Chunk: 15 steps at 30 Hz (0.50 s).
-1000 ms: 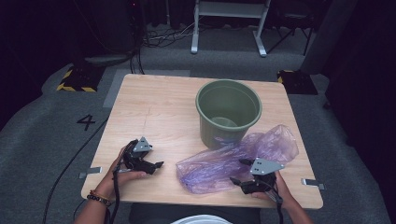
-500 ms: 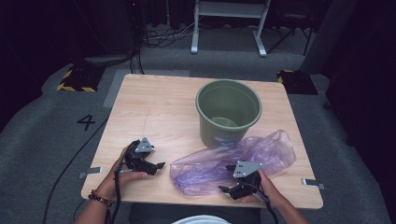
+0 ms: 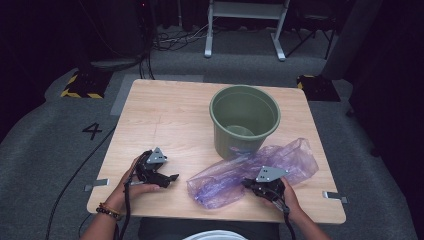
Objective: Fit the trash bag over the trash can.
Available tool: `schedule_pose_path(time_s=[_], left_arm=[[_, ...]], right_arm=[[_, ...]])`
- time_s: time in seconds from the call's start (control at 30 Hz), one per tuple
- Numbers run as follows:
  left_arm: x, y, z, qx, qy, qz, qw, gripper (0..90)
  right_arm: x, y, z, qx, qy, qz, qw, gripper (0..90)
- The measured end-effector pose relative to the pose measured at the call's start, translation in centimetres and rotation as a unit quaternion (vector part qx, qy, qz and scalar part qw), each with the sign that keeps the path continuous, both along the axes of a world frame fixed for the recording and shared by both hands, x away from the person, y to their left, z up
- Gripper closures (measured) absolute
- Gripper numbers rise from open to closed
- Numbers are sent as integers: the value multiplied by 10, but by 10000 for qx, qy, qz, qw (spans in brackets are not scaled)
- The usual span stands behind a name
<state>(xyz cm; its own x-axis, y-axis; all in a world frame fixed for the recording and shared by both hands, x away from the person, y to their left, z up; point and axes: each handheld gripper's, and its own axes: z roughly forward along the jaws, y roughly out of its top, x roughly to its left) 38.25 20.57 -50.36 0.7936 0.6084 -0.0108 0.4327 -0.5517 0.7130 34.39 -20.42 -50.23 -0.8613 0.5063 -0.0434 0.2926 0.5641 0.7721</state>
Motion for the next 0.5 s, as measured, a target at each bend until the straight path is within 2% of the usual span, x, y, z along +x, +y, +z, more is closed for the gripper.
schedule_pose_path(time_s=[0.13, 0.27, 0.5], left_arm=[[0, -1, 0, 10, -5, 10, 10000, 150], [0, -2, 0, 18, 3, 21, 10000, 148], [-1, -6, 1, -10, -11, -83, 10000, 162]], right_arm=[[2, -10, 3, 166, -84, -212, 9996, 900], [-1, -21, 14, 287, -346, -376, 9983, 900], [-7, -48, 37, 689, -785, -732, 9918, 900]])
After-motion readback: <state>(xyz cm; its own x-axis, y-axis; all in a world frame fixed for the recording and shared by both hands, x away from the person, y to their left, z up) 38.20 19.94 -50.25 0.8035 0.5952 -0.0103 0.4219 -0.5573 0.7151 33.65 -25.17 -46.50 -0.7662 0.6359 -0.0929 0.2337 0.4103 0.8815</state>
